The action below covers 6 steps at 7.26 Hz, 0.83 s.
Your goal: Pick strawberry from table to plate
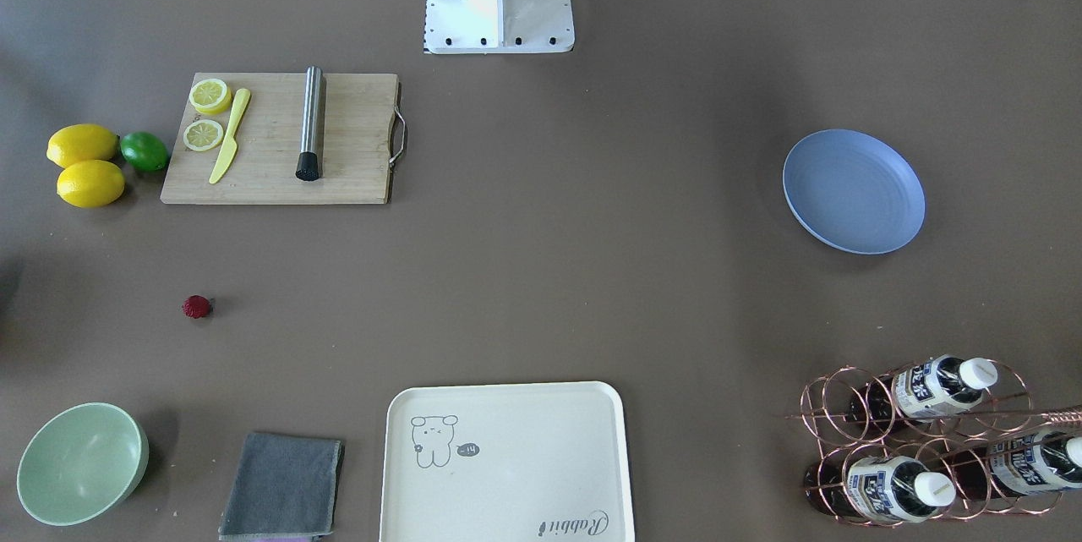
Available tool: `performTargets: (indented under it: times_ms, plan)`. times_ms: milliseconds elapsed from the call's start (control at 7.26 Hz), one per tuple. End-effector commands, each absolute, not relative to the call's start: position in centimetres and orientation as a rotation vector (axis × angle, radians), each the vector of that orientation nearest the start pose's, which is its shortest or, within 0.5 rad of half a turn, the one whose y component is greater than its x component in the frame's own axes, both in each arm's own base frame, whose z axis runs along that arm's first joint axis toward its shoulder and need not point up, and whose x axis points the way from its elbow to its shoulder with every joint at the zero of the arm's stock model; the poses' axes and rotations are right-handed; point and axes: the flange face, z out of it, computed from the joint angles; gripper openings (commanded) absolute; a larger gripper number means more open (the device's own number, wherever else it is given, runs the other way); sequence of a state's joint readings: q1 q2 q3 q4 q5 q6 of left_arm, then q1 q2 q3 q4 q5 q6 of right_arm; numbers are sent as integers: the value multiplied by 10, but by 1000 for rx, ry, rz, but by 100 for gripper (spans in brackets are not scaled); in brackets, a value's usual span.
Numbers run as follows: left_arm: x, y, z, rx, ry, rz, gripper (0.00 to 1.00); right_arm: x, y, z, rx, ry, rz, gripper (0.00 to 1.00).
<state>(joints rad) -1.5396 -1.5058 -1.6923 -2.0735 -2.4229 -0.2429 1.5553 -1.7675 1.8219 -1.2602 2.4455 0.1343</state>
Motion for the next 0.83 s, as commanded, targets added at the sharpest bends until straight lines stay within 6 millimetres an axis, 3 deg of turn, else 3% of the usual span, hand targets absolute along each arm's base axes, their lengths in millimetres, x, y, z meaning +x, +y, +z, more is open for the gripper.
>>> performTargets:
  times_ms: [0,138,551,688]
  plan:
    - [-3,-465,593,289,935,-46,98,16,-433,559,231,-944,13,100]
    - [16,-453,602,251,955,-68,98,1,-435,552,235,-958,33,99]
    - [67,-423,664,238,1041,-94,98,-47,-437,544,244,-932,76,97]
    - [97,-418,665,239,1036,-108,97,-65,-438,544,256,-903,77,97]
